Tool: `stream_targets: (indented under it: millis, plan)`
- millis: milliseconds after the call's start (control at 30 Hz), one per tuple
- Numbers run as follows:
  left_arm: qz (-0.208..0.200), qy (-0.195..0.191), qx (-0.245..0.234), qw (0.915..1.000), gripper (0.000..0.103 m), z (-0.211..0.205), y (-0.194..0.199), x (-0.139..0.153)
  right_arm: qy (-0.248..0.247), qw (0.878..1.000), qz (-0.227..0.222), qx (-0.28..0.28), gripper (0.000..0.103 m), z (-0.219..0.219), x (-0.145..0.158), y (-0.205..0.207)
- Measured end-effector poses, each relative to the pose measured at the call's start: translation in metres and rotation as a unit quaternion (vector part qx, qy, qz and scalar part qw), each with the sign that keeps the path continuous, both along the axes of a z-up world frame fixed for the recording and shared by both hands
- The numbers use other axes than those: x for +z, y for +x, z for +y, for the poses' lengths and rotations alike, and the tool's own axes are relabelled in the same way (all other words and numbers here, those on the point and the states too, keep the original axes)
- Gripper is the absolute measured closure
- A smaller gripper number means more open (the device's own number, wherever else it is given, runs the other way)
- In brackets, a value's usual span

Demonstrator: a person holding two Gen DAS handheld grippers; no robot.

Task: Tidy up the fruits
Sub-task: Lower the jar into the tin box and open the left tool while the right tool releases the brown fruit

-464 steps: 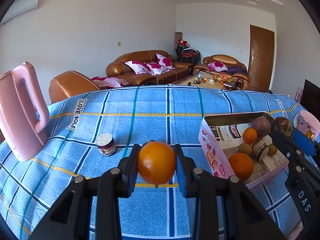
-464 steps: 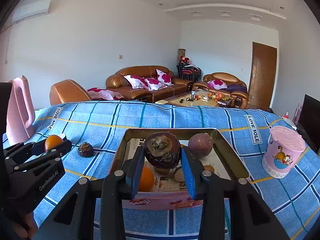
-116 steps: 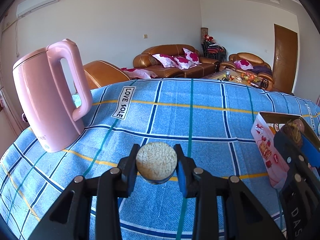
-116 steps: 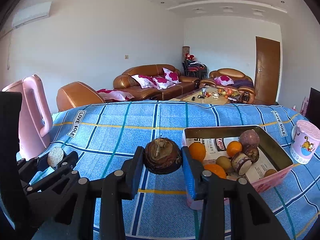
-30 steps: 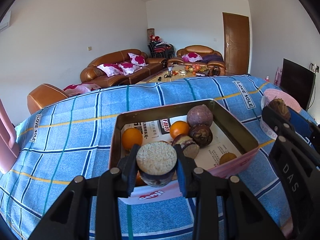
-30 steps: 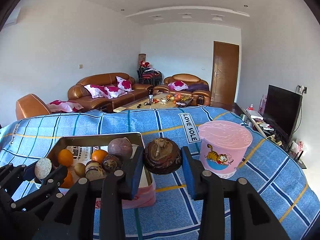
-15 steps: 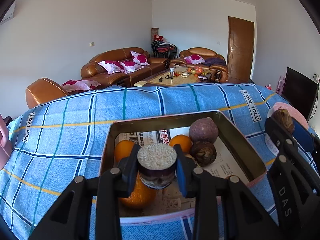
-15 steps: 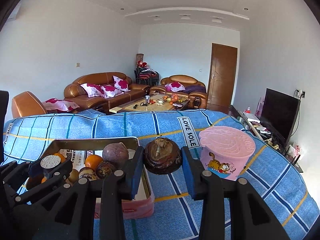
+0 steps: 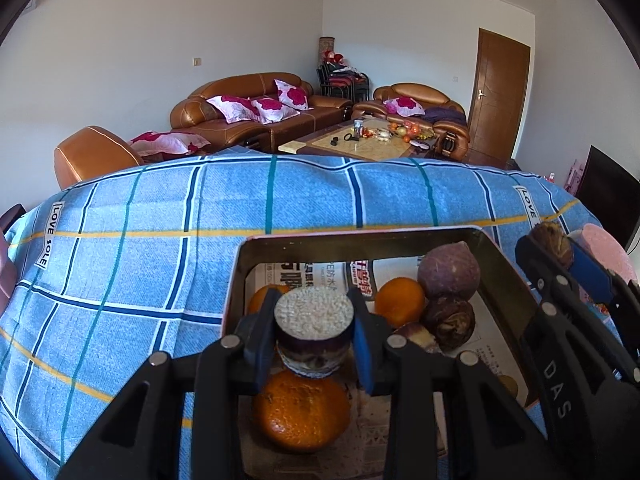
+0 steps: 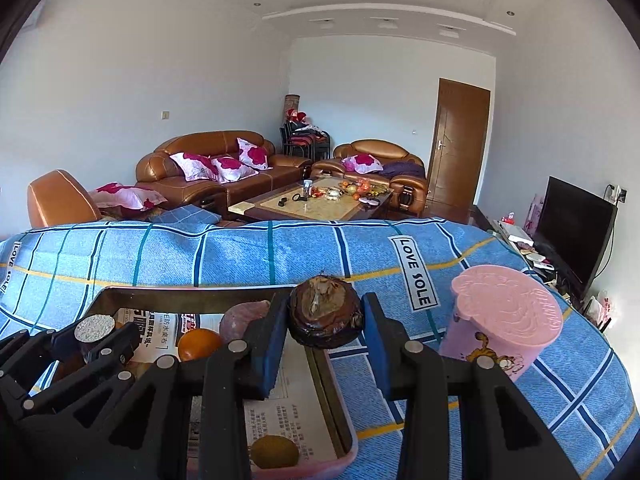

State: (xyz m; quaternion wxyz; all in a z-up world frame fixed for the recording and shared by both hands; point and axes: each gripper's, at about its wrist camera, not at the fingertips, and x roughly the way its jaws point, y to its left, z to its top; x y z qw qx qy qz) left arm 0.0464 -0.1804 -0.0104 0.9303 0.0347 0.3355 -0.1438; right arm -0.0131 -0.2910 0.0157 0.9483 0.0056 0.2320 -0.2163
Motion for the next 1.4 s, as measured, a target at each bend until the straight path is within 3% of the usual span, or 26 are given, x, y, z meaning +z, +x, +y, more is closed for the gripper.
stream_targets:
  millis: [233,533,900,1000,1167,1400]
  plan:
    - [0.009,0.011,0.006,0.9999,0.068,-0.001,0.008,-0.004,0.038,0.998,0.038,0.038,0.063,-0.003,-0.009,0.02]
    - [0.002,0.042,0.005,0.9991,0.068,-0.009,0.015,-0.003,0.096,0.987,0.082,0.104,0.063,-0.008,-0.024,0.037]
    - [-0.003,0.058,-0.012,0.9983,0.067,-0.016,0.016,-0.003,0.124,0.982,0.083,0.115,0.063,-0.013,-0.029,0.039]
    - [-0.005,0.061,-0.009,0.9981,0.064,-0.017,0.014,-0.003,0.135,0.98,0.079,0.126,0.063,-0.016,-0.029,0.038]
    - [-0.004,0.056,0.008,0.9984,0.046,-0.008,0.014,-0.003,0.136,0.98,0.077,0.126,0.063,-0.018,-0.028,0.032]
    - [-0.008,0.045,0.003,0.999,0.045,0.0,-0.001,0.001,0.151,0.976,0.064,0.141,0.06,-0.024,-0.025,0.021]
